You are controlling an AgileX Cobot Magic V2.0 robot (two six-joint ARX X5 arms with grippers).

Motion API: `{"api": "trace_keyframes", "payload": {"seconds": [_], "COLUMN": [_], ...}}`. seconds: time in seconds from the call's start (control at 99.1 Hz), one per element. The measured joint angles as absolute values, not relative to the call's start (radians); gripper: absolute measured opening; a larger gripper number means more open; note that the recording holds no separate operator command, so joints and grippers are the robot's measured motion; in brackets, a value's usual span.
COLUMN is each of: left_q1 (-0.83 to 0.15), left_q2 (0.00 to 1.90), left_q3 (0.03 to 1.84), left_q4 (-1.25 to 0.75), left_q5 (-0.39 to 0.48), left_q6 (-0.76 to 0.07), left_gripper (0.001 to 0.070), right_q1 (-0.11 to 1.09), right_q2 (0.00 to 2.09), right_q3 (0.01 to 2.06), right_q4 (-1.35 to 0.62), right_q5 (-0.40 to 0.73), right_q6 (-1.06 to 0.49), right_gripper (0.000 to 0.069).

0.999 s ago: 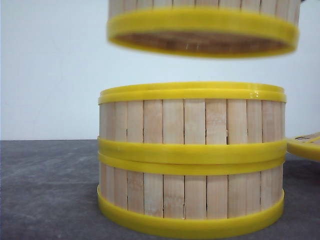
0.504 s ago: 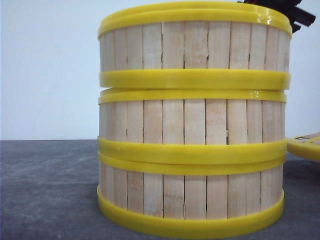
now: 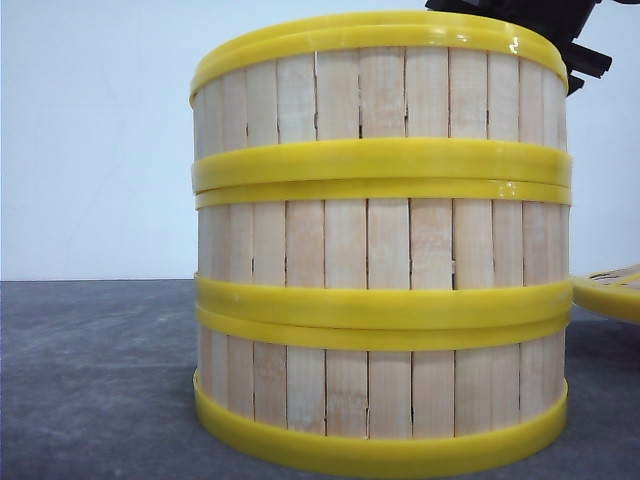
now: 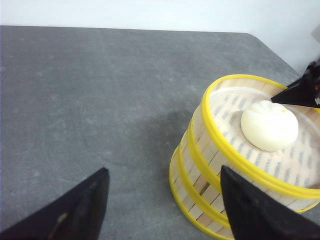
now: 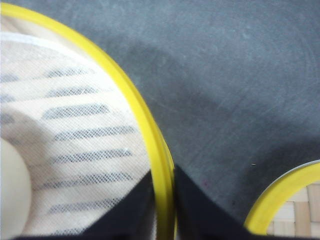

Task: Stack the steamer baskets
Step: 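Lower the held basket onto the stack with the right gripper, then open the right gripper and withdraw it from the stack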

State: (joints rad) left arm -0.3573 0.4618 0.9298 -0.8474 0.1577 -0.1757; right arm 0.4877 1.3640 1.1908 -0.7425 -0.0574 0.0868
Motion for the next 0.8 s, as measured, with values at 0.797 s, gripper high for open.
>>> {"api": "trace_keyframes", "payload": {"seconds": [0.797], "left_q1": [-0.357], "left_q2": [0.462], "left_q3": [0.93], "left_q4": [-0.859], "left_q5": [0.157], "left_q6": [-0.171], "left_gripper": [0.0427], "right_q1": [0.206], "right_q2": [1.009], "right_q3": [1.211], "right_q4": [-1.026], "right_q5": [0.177], "right_q6": [0.185], "right_gripper": [0.0445]}}
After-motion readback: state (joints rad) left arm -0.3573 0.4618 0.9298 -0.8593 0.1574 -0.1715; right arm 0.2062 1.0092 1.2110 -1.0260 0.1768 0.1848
